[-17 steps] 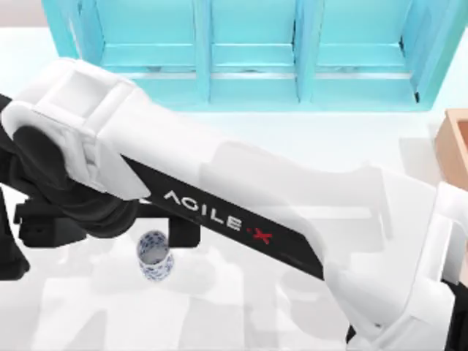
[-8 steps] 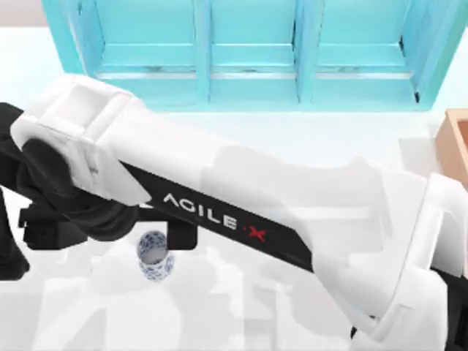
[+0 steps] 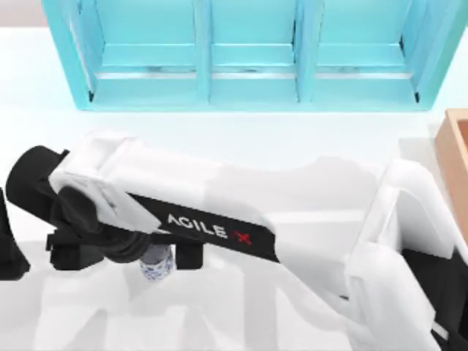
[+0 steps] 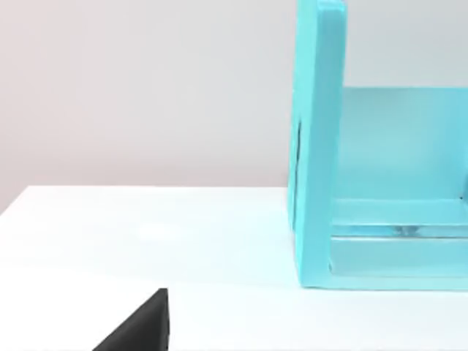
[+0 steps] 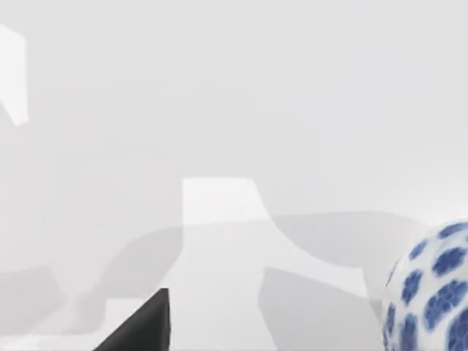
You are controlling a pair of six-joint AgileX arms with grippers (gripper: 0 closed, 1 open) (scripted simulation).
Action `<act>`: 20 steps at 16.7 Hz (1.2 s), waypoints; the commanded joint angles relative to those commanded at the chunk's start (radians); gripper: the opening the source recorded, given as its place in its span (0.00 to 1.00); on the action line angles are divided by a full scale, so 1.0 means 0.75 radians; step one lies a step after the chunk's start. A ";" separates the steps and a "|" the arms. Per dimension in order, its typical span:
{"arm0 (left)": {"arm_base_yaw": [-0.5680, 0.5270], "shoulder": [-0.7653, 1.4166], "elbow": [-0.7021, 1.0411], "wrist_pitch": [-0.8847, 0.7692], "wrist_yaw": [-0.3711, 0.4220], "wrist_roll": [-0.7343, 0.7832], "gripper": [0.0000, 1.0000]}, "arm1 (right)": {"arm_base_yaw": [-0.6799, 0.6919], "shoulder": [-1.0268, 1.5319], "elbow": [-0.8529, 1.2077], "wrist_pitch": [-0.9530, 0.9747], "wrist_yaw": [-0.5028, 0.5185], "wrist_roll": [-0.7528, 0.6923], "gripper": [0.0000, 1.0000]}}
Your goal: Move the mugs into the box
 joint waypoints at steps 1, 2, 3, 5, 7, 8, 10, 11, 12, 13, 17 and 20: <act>0.000 0.000 0.000 0.000 0.000 0.000 1.00 | -0.001 0.000 -0.008 0.008 0.000 -0.001 1.00; 0.000 0.000 0.000 0.000 0.000 0.000 1.00 | -0.001 0.000 -0.008 0.008 0.000 -0.001 1.00; 0.000 0.000 0.000 0.000 0.000 0.000 1.00 | -0.001 0.000 -0.008 0.008 0.000 -0.001 1.00; 0.000 0.000 0.000 0.000 0.000 0.000 1.00 | -0.001 0.000 -0.008 0.008 0.000 -0.001 0.92; 0.000 0.000 0.000 0.000 0.000 0.000 1.00 | -0.001 0.000 -0.008 0.008 0.000 -0.001 0.77; 0.000 0.000 0.000 0.000 0.000 0.000 1.00 | -0.001 0.000 -0.008 0.008 0.000 -0.001 0.70; 0.000 0.000 0.000 0.000 0.000 0.000 1.00 | -0.001 0.000 -0.008 0.008 0.000 -0.001 0.55; 0.000 0.000 0.000 0.000 0.000 0.000 1.00 | -0.001 0.000 -0.008 0.008 0.000 -0.001 0.47; 0.000 0.000 0.000 0.000 0.000 0.000 1.00 | -0.001 0.000 -0.008 0.008 0.000 -0.001 0.40; 0.000 0.000 0.000 0.000 0.000 0.000 1.00 | -0.001 0.000 -0.008 0.008 0.000 -0.001 0.32; 0.000 0.000 0.000 0.000 0.000 0.000 1.00 | -0.001 0.000 -0.008 0.008 0.000 -0.001 0.02; 0.000 0.000 0.000 0.000 0.000 0.000 1.00 | -0.001 0.000 -0.008 0.008 0.000 -0.001 0.00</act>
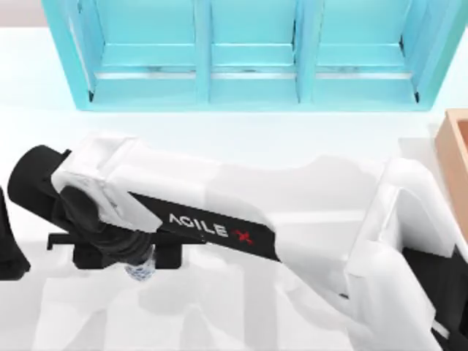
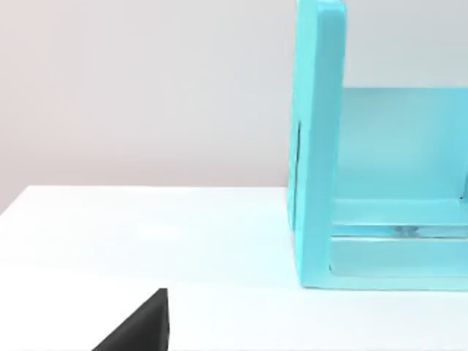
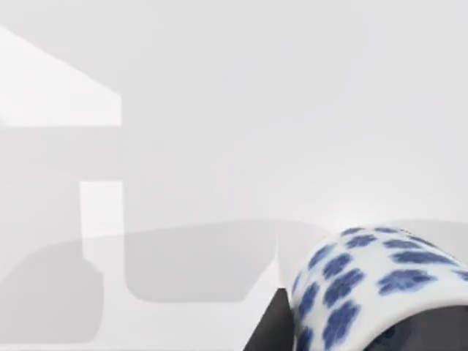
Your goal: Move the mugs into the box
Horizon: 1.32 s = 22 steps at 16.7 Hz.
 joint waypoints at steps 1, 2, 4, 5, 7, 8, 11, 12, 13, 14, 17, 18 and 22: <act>0.000 0.000 0.000 0.000 0.000 0.000 1.00 | 0.000 0.000 0.000 0.000 0.000 0.000 0.00; 0.000 0.000 0.000 0.000 0.000 0.000 1.00 | 0.000 0.000 0.000 0.000 0.000 0.000 0.00; 0.000 0.000 0.000 0.000 0.000 0.000 1.00 | 0.000 0.000 0.000 0.000 0.000 0.000 0.00; 0.000 0.000 0.000 0.000 0.000 0.000 1.00 | 0.000 0.000 0.000 0.000 0.000 0.000 0.00; 0.000 0.000 0.000 0.000 0.000 0.000 1.00 | 0.004 -0.003 -0.004 0.000 0.000 0.001 0.00; 0.000 0.000 0.000 0.000 0.000 0.000 1.00 | 0.000 -0.021 -0.019 0.000 0.000 -0.003 0.00; 0.000 0.000 0.000 0.000 0.000 0.000 1.00 | -0.031 -0.152 -0.126 -0.003 -0.002 -0.032 0.00; 0.000 0.000 0.000 0.000 0.000 0.000 1.00 | -0.045 -0.214 -0.175 -0.005 -0.006 -0.046 0.00; 0.000 0.000 0.000 0.000 0.000 0.000 1.00 | -0.060 -0.282 -0.229 -0.007 -0.009 -0.060 0.00; 0.000 0.000 0.000 0.000 0.000 0.000 1.00 | -0.075 -0.350 -0.286 -0.010 -0.013 -0.075 0.00; 0.000 0.000 0.000 0.000 0.000 0.000 1.00 | -0.115 -0.532 -0.453 -0.025 -0.024 -0.119 0.00; 0.000 0.000 0.000 0.000 0.000 0.000 1.00 | -0.125 -0.576 -0.496 -0.031 -0.026 -0.131 0.00; 0.000 0.000 0.000 0.000 0.000 0.000 1.00 | -0.136 -0.626 -0.547 -0.042 -0.029 -0.148 0.00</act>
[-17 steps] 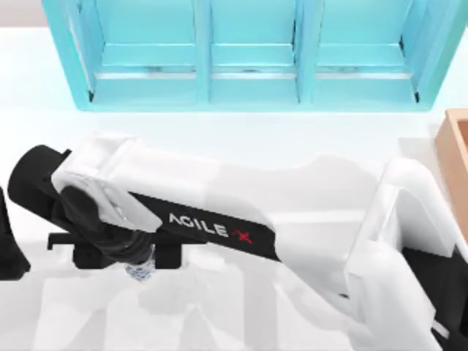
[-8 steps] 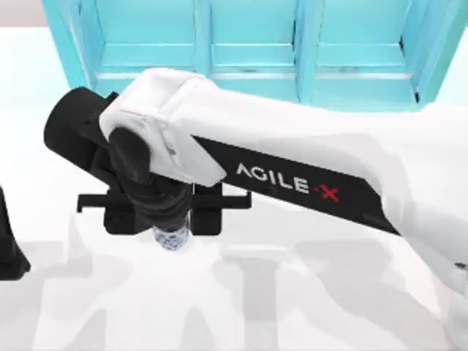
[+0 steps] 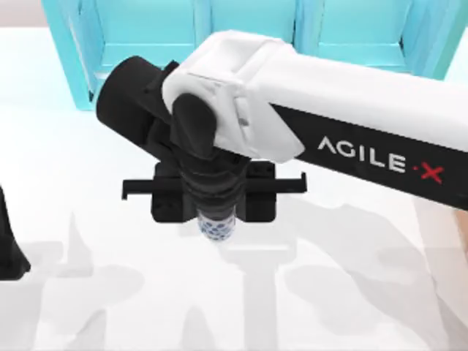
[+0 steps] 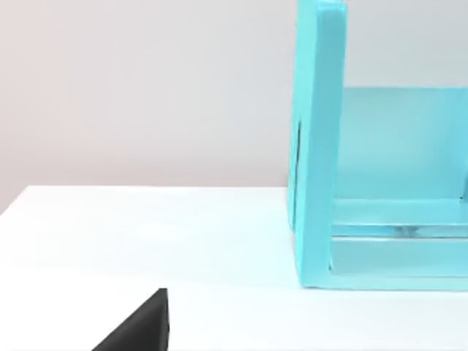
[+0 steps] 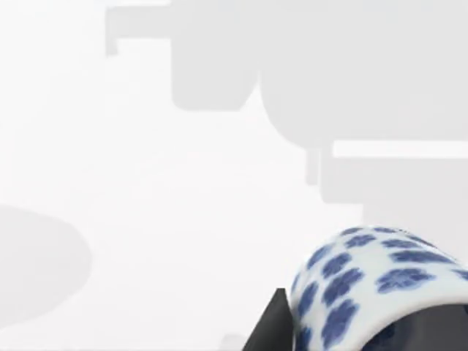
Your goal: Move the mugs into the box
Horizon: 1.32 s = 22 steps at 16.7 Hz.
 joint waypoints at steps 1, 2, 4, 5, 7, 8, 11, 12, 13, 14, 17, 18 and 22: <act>0.000 0.000 0.000 0.000 0.000 0.000 1.00 | 0.000 0.000 0.000 0.000 0.000 0.000 0.00; 0.000 0.000 0.000 0.000 0.000 0.000 1.00 | 0.007 0.005 0.005 0.002 0.001 0.003 0.00; 0.000 0.000 0.000 0.000 0.000 0.000 1.00 | -0.009 -0.003 -0.001 0.003 -0.003 -0.013 0.00; 0.000 0.000 0.000 0.000 0.000 0.000 1.00 | -0.036 -0.015 -0.011 0.004 -0.012 -0.041 0.00; 0.000 0.000 0.000 0.000 0.000 0.000 1.00 | -0.130 -0.058 -0.046 0.009 -0.039 -0.134 0.00; 0.000 0.000 0.000 0.000 0.000 0.000 1.00 | -0.197 -0.086 -0.071 0.011 -0.058 -0.200 0.00; 0.000 0.000 0.000 0.000 0.000 0.000 1.00 | -0.460 -0.195 -0.171 0.021 -0.129 -0.458 0.00; 0.000 0.000 0.000 0.000 0.000 0.000 1.00 | -0.565 -0.237 -0.211 0.025 -0.157 -0.561 0.00; 0.000 0.000 0.000 0.000 0.000 0.000 1.00 | -0.678 -0.282 -0.254 0.029 -0.185 -0.670 0.00; 0.000 0.000 0.000 0.000 0.000 0.000 1.00 | -0.794 -0.329 -0.298 0.034 -0.213 -0.783 0.00; 0.000 0.000 0.000 0.000 0.000 0.000 1.00 | -1.153 -0.476 -0.440 0.050 -0.297 -1.129 0.00; 0.000 0.000 0.000 0.000 0.000 0.000 1.00 | -1.267 -0.524 -0.488 0.056 -0.323 -1.239 0.00; 0.000 0.000 0.000 0.000 0.000 0.000 1.00 | -1.630 -0.691 -0.656 0.077 -0.407 -1.597 0.00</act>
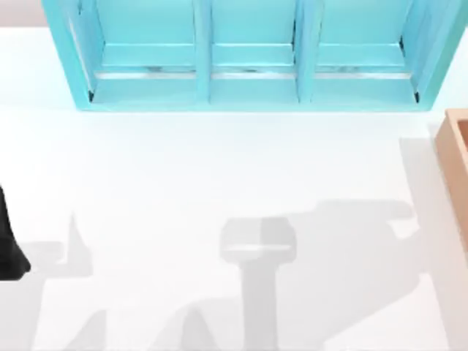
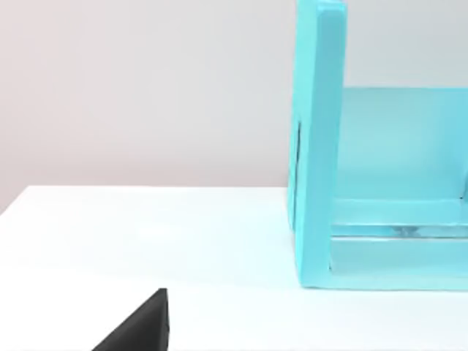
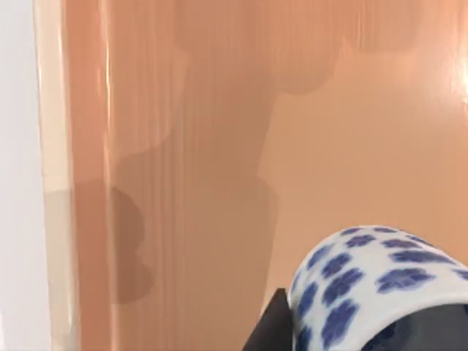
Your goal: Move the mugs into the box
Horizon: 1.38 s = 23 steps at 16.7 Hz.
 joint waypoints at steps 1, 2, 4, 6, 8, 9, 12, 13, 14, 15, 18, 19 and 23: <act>0.000 0.000 0.000 0.000 0.000 0.000 1.00 | -0.057 -0.031 -0.031 0.004 -0.014 -0.057 0.00; 0.000 0.000 0.000 0.000 0.000 0.000 1.00 | -0.101 -0.055 -0.056 0.007 -0.025 -0.100 0.00; 0.000 0.000 0.000 0.000 0.000 0.000 1.00 | -0.145 -0.082 -0.084 0.011 -0.037 -0.144 0.00; 0.000 0.000 0.000 0.000 0.000 0.000 1.00 | -0.148 -0.083 -0.085 0.011 -0.037 -0.147 0.00; 0.000 0.000 0.000 0.000 0.000 0.000 1.00 | -0.143 -0.077 -0.081 0.009 -0.034 -0.143 0.00; 0.000 0.000 0.000 0.000 0.000 0.000 1.00 | -0.142 -0.076 -0.086 0.013 -0.034 -0.142 0.00; 0.000 0.000 0.000 0.000 0.000 0.000 1.00 | -0.136 -0.052 -0.166 0.107 -0.034 -0.136 0.00; 0.000 0.000 0.000 0.000 0.000 0.000 1.00 | -0.134 -0.043 -0.198 0.162 -0.033 -0.134 0.00; 0.000 0.000 0.000 0.000 0.000 0.000 1.00 | -0.133 -0.035 -0.232 0.222 -0.032 -0.132 0.00; 0.000 0.000 0.000 0.000 0.000 0.000 1.00 | -0.131 -0.026 -0.267 0.276 -0.032 -0.130 0.00; 0.000 0.000 0.000 0.000 0.000 0.000 1.00 | -0.126 0.006 -0.336 0.353 -0.032 -0.125 0.00; 0.000 0.000 0.000 0.000 0.000 0.000 1.00 | -0.126 0.006 -0.337 0.354 -0.032 -0.125 0.00; 0.000 0.000 0.000 0.000 0.000 0.000 1.00 | -0.126 0.006 -0.337 0.354 -0.032 -0.125 0.15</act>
